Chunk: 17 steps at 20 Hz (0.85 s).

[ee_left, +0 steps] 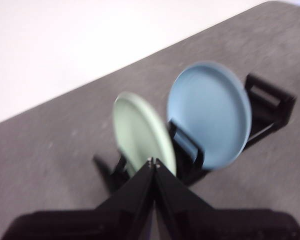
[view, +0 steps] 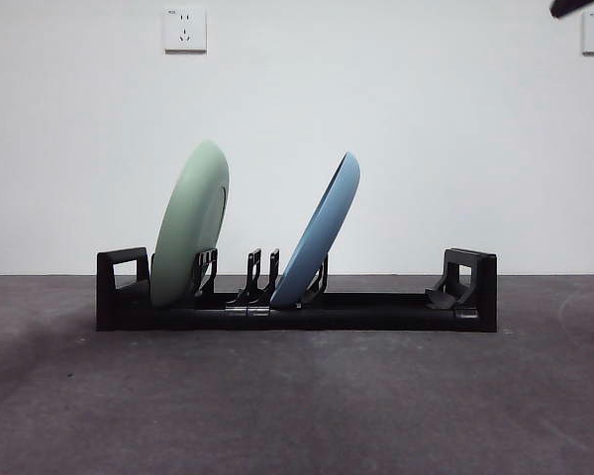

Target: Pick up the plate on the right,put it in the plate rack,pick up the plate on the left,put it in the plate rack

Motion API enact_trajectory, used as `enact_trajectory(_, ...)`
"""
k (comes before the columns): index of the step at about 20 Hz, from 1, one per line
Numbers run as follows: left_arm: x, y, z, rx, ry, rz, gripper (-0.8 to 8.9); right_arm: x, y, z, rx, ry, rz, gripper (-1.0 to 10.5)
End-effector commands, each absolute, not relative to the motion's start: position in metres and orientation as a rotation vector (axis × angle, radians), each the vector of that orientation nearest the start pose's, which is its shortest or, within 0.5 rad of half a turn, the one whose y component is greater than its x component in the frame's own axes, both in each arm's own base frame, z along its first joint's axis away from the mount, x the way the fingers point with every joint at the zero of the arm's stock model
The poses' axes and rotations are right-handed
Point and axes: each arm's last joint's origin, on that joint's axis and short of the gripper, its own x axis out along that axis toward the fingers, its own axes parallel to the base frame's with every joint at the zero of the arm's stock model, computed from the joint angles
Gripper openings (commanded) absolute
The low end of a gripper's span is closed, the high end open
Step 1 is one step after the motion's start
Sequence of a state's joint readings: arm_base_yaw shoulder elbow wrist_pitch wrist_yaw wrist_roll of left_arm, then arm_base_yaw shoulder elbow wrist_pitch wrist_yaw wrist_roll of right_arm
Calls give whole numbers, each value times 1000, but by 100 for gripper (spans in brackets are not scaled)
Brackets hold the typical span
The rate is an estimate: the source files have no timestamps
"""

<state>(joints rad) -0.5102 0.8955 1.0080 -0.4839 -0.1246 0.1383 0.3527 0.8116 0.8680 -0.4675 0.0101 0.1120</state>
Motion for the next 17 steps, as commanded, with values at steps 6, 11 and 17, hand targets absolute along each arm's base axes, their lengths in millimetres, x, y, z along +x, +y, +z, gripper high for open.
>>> enact_trajectory(6,104,-50,273,151,330,-352,-8,118,50,266,97,395,284,-8)
enact_trajectory(11,96,-45,267,153,338,-351,0,118,48,262,262,431,176,1)
enact_trajectory(17,99,-47,262,171,398,-352,0,118,48,262,261,431,175,1)
